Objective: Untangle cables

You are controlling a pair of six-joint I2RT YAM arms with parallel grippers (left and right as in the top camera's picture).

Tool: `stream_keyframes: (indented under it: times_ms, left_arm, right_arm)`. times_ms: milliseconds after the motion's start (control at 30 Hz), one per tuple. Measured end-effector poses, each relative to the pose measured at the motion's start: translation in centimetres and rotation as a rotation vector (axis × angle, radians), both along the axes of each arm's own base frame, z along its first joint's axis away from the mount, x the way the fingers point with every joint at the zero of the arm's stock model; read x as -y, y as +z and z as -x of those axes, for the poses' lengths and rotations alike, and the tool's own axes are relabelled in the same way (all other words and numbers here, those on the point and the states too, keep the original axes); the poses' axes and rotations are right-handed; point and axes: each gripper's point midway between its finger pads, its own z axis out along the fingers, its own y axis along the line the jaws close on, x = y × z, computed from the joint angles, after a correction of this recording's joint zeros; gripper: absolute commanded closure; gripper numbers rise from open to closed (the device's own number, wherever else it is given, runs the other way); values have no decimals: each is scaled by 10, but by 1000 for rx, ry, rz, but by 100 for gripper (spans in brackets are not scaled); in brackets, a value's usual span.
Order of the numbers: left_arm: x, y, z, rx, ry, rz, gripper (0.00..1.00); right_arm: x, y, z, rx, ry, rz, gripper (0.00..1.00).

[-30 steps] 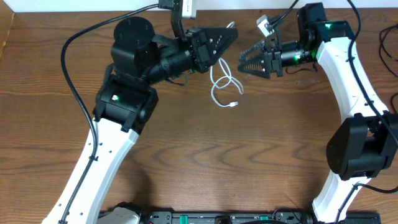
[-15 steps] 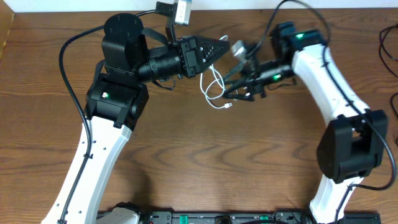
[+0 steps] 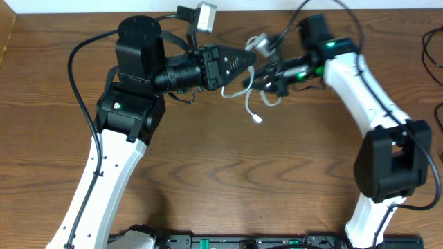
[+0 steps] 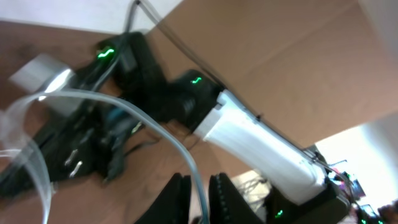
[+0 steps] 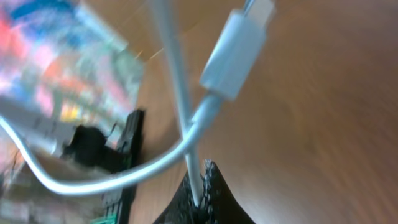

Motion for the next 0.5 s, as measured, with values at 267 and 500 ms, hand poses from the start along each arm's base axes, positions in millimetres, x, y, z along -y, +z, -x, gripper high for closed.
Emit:
stream_keyframes:
  times_ms: [267, 500]
  left_arm:
    - [-33, -79, -10, -178, 208, -290, 47]
    - [-62, -114, -14, -223, 337, -481, 47]
  right_arm:
    - [130, 1, -82, -252, -580, 212, 99]
    - [225, 86, -77, -229, -1028, 353, 99]
